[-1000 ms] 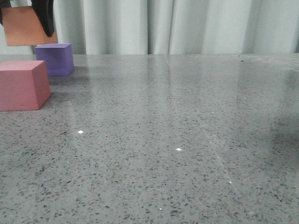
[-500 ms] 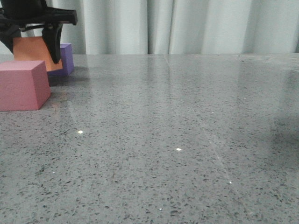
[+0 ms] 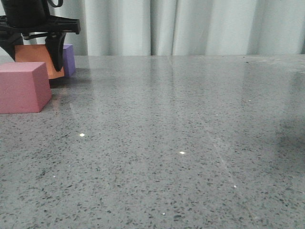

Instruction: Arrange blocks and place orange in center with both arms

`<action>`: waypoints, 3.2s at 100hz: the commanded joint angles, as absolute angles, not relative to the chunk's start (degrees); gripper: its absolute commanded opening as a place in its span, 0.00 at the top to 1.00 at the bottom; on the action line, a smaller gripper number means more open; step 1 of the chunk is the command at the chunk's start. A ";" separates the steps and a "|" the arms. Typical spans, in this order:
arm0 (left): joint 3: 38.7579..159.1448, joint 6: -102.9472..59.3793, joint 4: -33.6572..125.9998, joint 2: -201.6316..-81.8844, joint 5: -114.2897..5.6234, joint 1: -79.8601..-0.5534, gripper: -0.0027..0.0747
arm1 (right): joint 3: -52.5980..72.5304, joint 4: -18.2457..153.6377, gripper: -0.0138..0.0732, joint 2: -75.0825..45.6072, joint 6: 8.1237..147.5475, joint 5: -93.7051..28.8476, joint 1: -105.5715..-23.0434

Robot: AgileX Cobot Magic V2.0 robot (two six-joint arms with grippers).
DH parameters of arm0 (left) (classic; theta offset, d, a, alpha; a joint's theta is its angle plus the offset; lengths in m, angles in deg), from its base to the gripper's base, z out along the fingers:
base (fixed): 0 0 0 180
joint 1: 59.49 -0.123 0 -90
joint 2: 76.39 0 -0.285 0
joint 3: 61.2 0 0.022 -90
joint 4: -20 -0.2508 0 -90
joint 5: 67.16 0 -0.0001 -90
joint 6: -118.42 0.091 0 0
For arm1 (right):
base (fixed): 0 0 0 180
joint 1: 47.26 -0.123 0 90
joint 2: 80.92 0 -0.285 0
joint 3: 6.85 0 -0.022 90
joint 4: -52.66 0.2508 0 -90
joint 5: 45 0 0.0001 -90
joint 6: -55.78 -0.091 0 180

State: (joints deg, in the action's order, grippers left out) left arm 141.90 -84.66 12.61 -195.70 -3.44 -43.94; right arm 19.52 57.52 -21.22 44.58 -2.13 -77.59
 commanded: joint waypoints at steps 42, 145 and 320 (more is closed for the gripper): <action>143.44 -85.36 12.23 -192.67 -5.21 -44.08 0.25 | 18.13 57.77 0.17 -22.33 45.23 -5.79 -77.54; 131.81 -83.19 10.36 -162.95 -15.08 -40.50 0.48 | 26.16 53.85 0.17 -32.51 45.23 -15.78 -77.54; 71.47 -77.82 9.96 -109.44 -49.84 -40.50 0.99 | 42.57 48.57 0.97 -48.59 45.27 -28.67 -77.54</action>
